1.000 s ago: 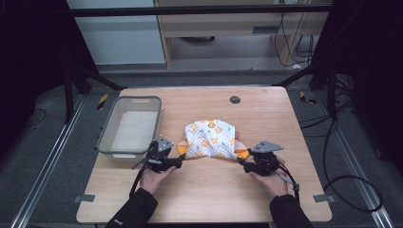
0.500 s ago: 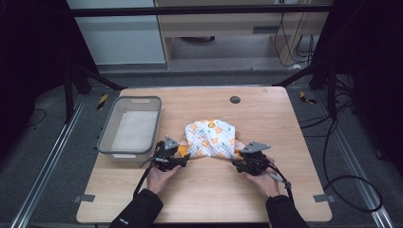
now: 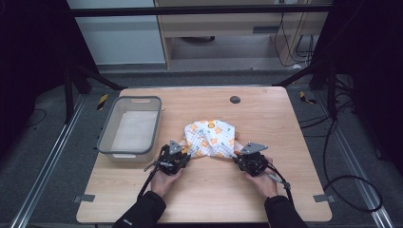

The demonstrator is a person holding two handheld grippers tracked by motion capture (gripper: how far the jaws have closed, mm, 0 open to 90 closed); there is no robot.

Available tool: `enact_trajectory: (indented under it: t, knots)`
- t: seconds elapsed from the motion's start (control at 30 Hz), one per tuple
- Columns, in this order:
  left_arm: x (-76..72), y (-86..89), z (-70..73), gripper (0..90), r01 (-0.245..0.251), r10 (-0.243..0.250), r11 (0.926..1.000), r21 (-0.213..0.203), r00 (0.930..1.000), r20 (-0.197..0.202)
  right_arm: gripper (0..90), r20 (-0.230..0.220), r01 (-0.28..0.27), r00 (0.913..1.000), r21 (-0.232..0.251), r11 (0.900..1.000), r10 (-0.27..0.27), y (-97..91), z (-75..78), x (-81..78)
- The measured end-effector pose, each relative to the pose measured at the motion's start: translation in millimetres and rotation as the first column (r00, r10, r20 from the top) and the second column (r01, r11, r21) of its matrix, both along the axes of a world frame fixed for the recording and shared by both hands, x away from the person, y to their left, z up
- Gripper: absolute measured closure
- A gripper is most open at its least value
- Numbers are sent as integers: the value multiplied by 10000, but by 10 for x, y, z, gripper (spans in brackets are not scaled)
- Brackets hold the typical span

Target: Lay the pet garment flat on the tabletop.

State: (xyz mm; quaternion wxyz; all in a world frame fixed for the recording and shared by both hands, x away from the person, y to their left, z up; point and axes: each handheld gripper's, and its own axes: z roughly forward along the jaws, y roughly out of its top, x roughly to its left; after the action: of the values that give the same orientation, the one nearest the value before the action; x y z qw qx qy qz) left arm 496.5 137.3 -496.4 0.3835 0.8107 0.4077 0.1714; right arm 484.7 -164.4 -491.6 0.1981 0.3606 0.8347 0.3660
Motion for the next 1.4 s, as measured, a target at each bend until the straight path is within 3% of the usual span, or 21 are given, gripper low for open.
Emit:
enact_trajectory:
  t: [0.17,0.23,0.43,0.63,0.83,0.9,1.03,1.13,1.23,1.33,1.4]
  knots:
    - [-53,58,117,829,146,-141,9989,-446,9998,130,824,120,-221,9997,495,9985,216,-26,120,-57]
    - [-85,84,170,834,250,-240,9977,-634,9996,169,826,169,-387,9992,896,9952,373,-63,206,-110]
    - [-251,155,402,839,737,-692,9925,-977,9964,485,827,245,-626,9979,1287,9897,599,-121,325,-214]
    - [-528,230,640,839,1193,-1100,9853,-1225,9907,805,826,289,-1487,9889,2040,9676,1459,-221,516,-497]
    - [-704,296,748,839,1327,-1199,9809,-1420,9882,950,825,208,-2008,9792,2422,9492,2019,-213,613,-697]
    - [-668,310,772,838,1183,-1059,9816,-1499,9904,884,823,151,-2066,9776,2612,9429,2100,-211,624,-703]
    - [-448,272,679,836,695,-639,9875,-1411,9970,441,817,-119,-1529,9864,3005,9415,1640,-193,572,-514]
    - [-268,219,550,832,411,-397,9927,-1132,9991,143,812,-550,-753,9939,3000,9509,960,-178,440,-306]
    - [-124,186,437,820,191,-196,9949,-986,9998,-41,805,-1181,224,9929,2716,9621,102,-167,253,-84]
    - [-36,151,331,797,17,-37,9957,-922,9998,-214,792,-1258,505,9918,2371,9702,-208,-155,173,-15]
    - [-16,134,293,708,-201,187,9975,-674,9996,-214,769,-1208,620,9920,2078,9762,-372,-137,124,22]
